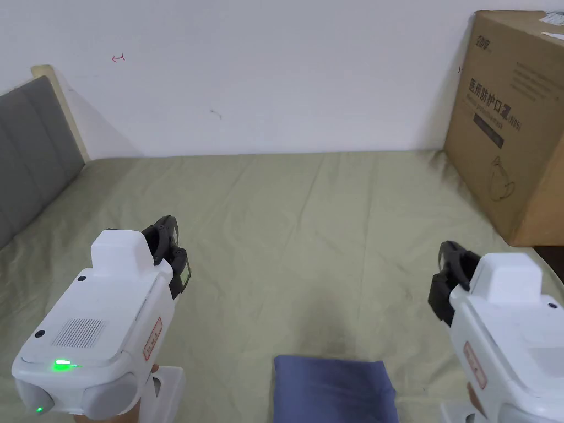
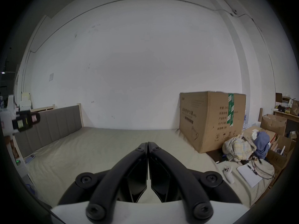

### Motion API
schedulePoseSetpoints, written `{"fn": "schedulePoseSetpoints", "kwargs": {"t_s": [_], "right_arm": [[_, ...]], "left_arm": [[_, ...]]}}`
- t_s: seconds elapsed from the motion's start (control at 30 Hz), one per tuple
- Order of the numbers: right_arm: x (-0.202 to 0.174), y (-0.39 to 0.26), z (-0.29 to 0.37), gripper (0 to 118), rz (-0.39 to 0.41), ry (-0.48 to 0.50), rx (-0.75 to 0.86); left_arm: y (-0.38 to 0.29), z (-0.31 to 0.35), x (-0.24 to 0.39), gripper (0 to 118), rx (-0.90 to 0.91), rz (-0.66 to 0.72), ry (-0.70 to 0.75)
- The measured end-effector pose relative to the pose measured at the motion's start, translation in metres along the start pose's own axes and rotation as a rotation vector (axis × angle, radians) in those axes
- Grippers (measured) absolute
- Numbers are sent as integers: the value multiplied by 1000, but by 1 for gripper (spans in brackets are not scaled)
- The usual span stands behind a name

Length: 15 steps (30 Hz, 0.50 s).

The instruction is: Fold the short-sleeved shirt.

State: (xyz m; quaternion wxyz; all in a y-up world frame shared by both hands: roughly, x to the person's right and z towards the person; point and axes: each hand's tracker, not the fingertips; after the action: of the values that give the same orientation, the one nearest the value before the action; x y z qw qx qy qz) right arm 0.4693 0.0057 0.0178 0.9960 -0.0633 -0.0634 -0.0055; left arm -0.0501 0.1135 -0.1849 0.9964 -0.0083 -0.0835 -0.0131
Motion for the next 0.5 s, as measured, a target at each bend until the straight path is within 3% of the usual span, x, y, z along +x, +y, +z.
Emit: {"fn": "schedulePoseSetpoints", "kwargs": {"t_s": [0.13, 0.37, 0.5], "right_arm": [[-17, -38, -15, 0, -13, 38, -119], [-36, -89, -50, 0, 61, 124, -337], [-46, -112, -67, 0, 83, 166, -429]], "left_arm": [[-8, -1, -2, 0, -20, 4, 0], [-27, -5, -7, 0, -101, 29, -7], [-45, -8, -12, 0, -187, 87, -93]]}}
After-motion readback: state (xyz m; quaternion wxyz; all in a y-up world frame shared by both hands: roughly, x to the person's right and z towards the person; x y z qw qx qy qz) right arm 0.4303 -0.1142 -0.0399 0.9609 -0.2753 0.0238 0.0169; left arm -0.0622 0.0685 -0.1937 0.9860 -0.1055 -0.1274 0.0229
